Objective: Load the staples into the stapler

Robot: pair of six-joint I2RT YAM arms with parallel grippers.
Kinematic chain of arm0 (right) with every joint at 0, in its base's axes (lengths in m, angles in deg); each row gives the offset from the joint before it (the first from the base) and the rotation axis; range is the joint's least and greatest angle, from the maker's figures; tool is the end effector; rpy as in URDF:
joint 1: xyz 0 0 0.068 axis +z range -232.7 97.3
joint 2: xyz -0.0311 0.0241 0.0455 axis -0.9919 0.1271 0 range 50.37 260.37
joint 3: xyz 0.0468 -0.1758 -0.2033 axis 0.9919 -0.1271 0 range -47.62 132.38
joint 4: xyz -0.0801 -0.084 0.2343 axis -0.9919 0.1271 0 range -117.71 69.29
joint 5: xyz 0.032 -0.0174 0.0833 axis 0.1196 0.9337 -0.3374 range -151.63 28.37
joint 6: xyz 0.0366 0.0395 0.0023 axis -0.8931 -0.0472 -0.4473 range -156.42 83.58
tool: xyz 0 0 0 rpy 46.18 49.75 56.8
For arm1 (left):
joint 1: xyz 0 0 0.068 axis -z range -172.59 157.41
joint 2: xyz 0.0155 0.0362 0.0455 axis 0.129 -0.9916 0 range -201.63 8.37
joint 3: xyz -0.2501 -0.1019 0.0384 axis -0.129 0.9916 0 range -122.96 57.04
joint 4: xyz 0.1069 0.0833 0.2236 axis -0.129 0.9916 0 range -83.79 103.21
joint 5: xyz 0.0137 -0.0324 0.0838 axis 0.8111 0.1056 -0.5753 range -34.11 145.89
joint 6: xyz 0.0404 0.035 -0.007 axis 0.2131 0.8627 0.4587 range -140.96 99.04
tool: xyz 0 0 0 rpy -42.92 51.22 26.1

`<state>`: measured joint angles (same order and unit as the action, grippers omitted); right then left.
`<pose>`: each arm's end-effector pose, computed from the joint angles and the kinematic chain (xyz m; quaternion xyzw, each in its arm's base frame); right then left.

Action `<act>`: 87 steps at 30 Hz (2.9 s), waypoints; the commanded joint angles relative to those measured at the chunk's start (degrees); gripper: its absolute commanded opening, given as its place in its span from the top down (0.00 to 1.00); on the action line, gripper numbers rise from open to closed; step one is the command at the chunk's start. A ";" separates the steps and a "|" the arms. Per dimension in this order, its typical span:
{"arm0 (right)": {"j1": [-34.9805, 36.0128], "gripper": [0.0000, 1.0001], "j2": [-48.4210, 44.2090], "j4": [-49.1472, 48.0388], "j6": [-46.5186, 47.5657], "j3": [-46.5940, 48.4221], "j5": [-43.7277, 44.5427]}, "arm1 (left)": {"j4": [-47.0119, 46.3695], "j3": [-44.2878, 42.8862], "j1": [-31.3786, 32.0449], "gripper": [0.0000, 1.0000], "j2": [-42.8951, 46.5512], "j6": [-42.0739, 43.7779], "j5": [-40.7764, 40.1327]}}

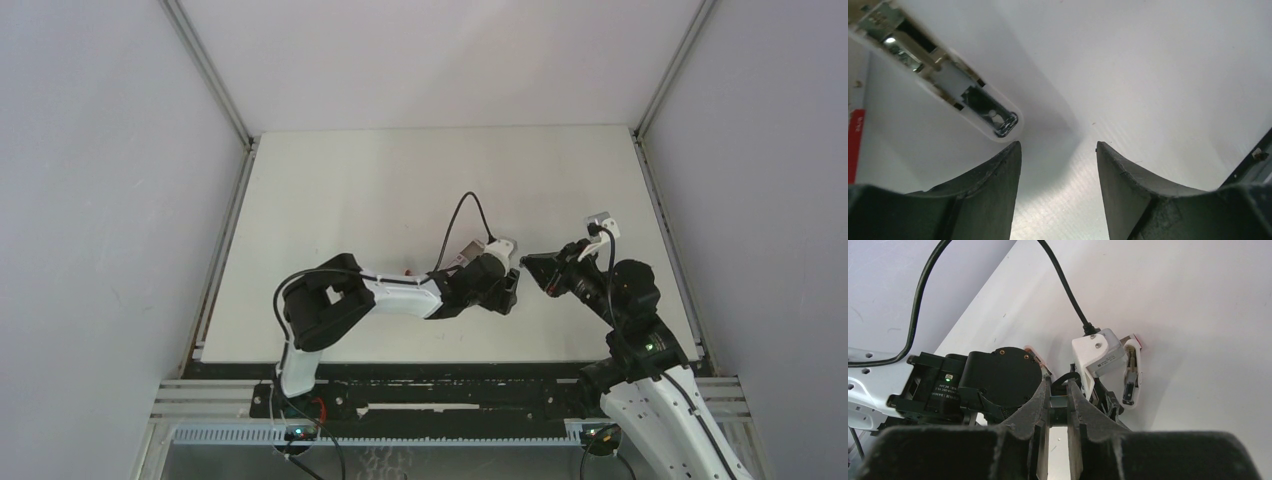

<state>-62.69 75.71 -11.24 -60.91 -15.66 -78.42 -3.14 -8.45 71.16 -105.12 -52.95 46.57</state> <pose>0.1132 0.0522 0.2960 -0.0643 0.7601 0.3446 0.5472 0.1906 -0.3732 0.1456 0.2120 0.8736 -0.2711 0.3440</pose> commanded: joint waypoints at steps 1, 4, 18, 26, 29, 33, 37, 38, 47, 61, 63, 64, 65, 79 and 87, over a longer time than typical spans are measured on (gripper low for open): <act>0.29 0.90 -0.22 -1.90 -1.19 0.04 0.70 | -1.70 -2.33 0.42 0.38 -1.77 2.46 5.91; 0.27 0.91 -0.89 -1.58 -0.99 0.07 1.50 | -3.06 -1.97 0.47 0.38 -1.55 3.20 6.96; 0.36 0.91 0.71 5.15 1.01 2.16 6.49 | -2.28 14.48 -4.63 0.27 29.97 11.00 -0.96; 5.08 0.91 9.66 7.18 1.80 1.72 16.38 | 9.32 20.97 -22.99 0.27 47.50 6.41 7.65; 10.84 0.92 14.91 5.16 2.17 1.64 22.79 | 11.94 22.67 -28.28 0.24 54.62 4.35 8.04; 14.33 0.91 24.57 -0.37 2.68 1.70 26.34 | 17.06 23.89 -35.29 0.22 62.39 1.56 13.97; 14.81 0.91 33.49 -6.74 3.47 1.84 26.45 | 26.12 20.93 -46.08 0.17 66.90 2.64 25.13; 14.84 0.91 35.58 -7.98 3.62 2.02 26.72 | 29.05 19.66 -48.41 0.17 67.29 4.36 27.07; 15.84 0.92 46.92 -13.14 6.56 5.93 28.91 | 38.09 17.10 -56.39 0.16 73.26 14.93 17.38; 16.83 0.92 54.27 -14.80 8.45 8.65 30.32 | 38.53 18.54 -57.92 0.16 76.07 14.94 13.97; 16.86 0.92 54.52 -14.75 8.46 8.72 30.34 | 38.58 18.54 -58.13 0.16 76.14 14.90 14.00; 16.84 0.92 54.68 -14.72 8.57 8.81 30.27 | 38.56 18.59 -58.30 0.16 76.20 14.93 14.06; 16.84 0.92 54.91 -14.56 8.57 8.90 30.25 | 38.56 18.61 -58.38 0.16 76.28 14.94 14.07; 17.47 0.93 57.35 -13.56 8.32 9.69 31.04 | 38.32 18.69 -59.48 0.16 76.22 14.82 14.94; 17.61 0.93 57.86 -13.22 8.10 9.90 31.59 | 38.14 18.79 -60.10 0.16 76.22 14.67 15.81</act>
<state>-45.53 133.19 -23.57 -53.20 -8.42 -48.11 36.51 11.48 11.82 -29.13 -39.33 61.06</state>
